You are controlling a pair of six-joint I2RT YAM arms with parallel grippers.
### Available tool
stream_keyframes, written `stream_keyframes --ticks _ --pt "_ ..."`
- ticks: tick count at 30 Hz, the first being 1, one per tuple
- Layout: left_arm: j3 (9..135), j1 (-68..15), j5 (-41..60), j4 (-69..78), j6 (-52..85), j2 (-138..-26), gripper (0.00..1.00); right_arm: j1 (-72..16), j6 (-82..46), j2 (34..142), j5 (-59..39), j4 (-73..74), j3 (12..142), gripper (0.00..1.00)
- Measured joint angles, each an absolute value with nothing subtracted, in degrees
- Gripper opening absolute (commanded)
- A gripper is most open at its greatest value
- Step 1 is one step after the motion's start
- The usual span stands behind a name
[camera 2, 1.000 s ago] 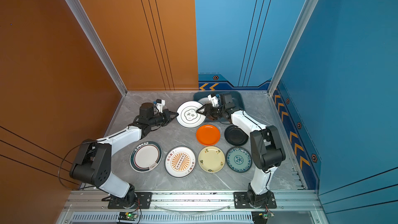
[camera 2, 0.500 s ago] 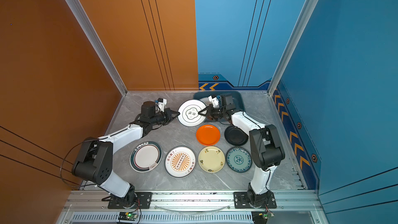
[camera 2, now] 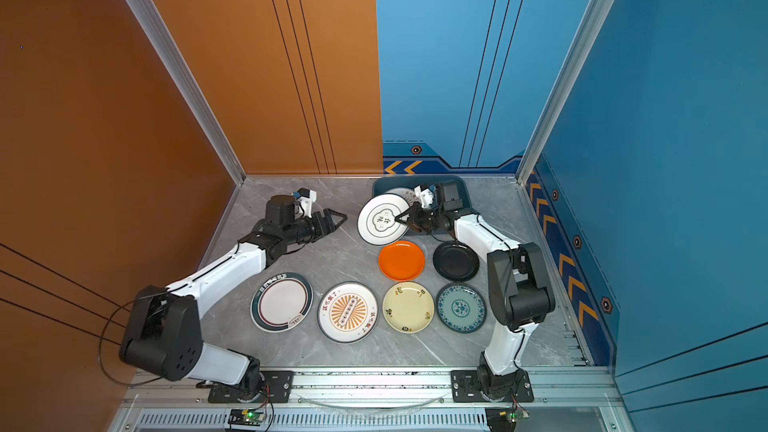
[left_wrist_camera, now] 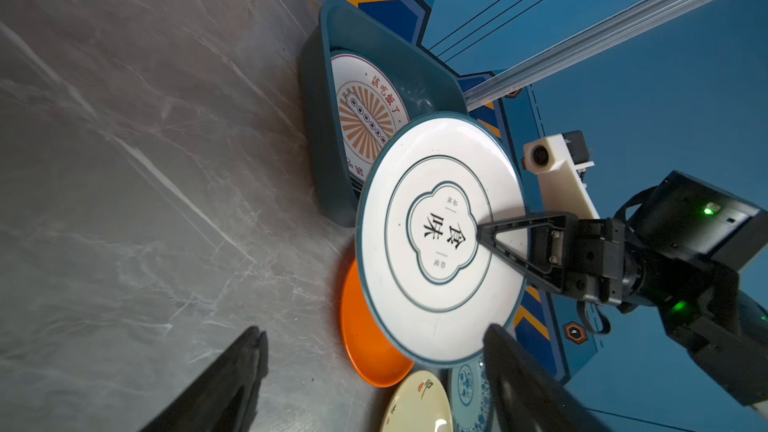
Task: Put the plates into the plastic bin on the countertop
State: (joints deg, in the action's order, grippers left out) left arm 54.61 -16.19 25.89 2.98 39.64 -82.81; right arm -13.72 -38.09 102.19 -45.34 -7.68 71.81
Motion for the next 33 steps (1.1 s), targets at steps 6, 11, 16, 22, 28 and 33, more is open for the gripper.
stream_keyframes --ticks 6,11,16,22,28,33 --pt "48.88 -14.44 18.13 -0.73 36.86 -73.12 0.98 -9.21 -35.38 101.91 -40.42 -12.58 74.48 0.00" --pt "43.81 -11.16 14.66 -3.40 35.46 -68.27 0.98 -6.11 -34.79 103.39 -38.15 -14.11 78.30 0.00" --pt "42.41 -9.69 15.33 -3.90 34.24 -66.85 0.98 -4.64 -35.00 109.82 -37.08 -14.13 83.24 0.00" --pt "42.39 -9.65 18.50 -3.29 33.30 -67.16 0.98 -4.67 -35.97 118.41 -36.16 -14.66 88.47 0.00" --pt "42.39 -9.15 21.52 -1.83 33.19 -69.08 0.98 -5.15 -36.05 123.17 -35.66 -15.88 92.71 0.00" --pt "42.39 -9.06 23.49 -0.45 33.21 -70.59 1.00 -5.74 -36.21 126.06 -35.73 -16.60 96.29 0.11"
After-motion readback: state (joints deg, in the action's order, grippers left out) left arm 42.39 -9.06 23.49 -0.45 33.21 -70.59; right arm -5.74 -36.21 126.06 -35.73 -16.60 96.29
